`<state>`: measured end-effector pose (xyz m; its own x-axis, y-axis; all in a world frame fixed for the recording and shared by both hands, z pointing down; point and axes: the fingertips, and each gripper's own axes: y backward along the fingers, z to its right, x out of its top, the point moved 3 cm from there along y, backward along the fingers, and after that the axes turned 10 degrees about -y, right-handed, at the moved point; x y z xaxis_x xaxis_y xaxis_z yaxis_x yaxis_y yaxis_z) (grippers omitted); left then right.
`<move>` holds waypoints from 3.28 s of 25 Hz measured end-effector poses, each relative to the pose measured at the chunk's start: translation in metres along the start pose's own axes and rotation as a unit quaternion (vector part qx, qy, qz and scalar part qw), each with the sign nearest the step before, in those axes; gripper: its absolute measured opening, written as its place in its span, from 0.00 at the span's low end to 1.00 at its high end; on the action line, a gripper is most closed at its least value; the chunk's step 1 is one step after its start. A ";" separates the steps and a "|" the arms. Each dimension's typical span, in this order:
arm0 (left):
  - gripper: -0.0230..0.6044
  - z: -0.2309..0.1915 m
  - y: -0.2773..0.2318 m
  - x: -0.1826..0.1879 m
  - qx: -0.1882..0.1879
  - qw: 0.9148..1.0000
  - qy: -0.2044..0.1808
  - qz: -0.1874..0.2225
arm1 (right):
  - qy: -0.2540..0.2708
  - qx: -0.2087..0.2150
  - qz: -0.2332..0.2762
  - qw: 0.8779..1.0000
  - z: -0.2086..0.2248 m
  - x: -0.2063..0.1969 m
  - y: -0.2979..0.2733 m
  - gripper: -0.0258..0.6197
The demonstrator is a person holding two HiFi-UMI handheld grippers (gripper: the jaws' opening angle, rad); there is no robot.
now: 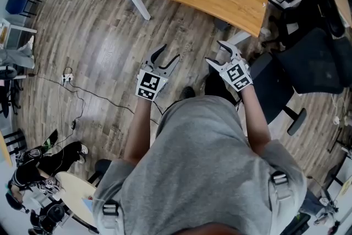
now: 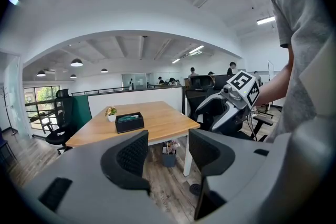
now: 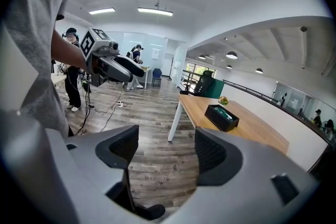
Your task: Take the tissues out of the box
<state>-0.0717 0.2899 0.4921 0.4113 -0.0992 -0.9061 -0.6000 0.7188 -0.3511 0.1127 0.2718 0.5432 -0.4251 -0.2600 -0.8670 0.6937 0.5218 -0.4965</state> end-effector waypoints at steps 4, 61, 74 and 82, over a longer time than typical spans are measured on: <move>0.44 0.003 0.003 -0.004 -0.001 1.000 -0.003 -0.006 | 0.002 -0.013 0.000 1.000 0.002 -0.001 0.000 0.59; 0.44 -0.094 -0.134 0.033 0.013 0.999 0.046 -0.022 | -0.041 -0.011 -0.004 0.999 0.173 0.025 -0.070 0.52; 0.44 -0.119 -0.195 0.038 0.031 0.997 0.042 -0.051 | -0.019 0.020 -0.009 1.000 0.246 0.033 -0.099 0.52; 0.44 -0.145 -0.237 0.055 0.060 0.996 0.053 -0.045 | 0.002 0.036 -0.009 0.999 0.304 0.047 -0.117 0.50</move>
<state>-0.0066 0.0141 0.4915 0.3817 -0.2338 -0.8942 -0.4755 0.7800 -0.4069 0.1880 -0.0481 0.5483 -0.4400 -0.2661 -0.8576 0.7253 0.4578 -0.5142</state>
